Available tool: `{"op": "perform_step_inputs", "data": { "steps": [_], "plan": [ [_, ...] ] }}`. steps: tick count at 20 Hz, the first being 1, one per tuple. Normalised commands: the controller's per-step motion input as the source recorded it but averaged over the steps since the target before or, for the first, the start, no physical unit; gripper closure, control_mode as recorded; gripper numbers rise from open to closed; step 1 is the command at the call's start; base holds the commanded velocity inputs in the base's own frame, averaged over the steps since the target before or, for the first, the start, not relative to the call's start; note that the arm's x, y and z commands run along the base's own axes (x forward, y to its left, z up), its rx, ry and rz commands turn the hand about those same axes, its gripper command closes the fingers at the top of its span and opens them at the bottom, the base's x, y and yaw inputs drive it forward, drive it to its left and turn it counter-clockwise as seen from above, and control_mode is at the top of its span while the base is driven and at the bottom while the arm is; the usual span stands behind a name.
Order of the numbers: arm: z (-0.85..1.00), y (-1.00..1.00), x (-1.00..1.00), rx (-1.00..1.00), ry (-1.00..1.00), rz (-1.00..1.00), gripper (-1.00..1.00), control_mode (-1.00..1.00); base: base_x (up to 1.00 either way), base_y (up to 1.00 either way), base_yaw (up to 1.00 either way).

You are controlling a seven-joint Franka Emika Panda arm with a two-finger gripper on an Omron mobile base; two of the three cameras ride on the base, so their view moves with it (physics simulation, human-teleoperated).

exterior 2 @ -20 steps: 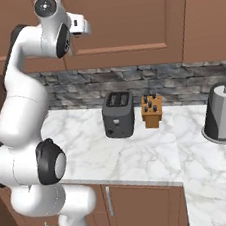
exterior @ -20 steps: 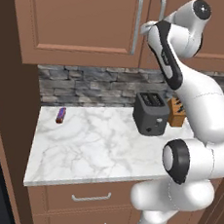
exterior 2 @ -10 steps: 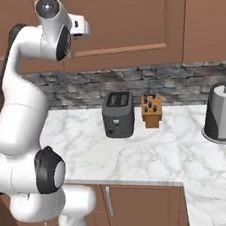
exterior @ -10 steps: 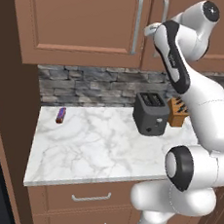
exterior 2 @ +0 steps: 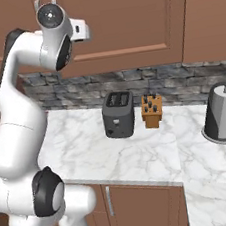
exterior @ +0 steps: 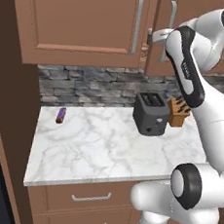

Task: Pick the bar soap and bar soap from the cabinet and place them on the counter.

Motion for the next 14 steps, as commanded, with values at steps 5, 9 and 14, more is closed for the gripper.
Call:
{"op": "perform_step_inputs", "data": {
  "steps": [5, 9, 14],
  "plan": [
    [0.00, -0.64, -0.50, 0.00, -0.03, 0.07, 1.00, -1.00, 0.00, 0.00, 0.00],
    [-0.01, -0.73, -0.40, 0.00, 0.00, 0.08, 1.00, -1.00, 0.00, 0.00, 0.00],
    [-0.03, -0.71, -0.35, 0.00, 0.00, 0.08, 1.00, -1.00, 0.00, 0.00, 0.00]
  ]
}}
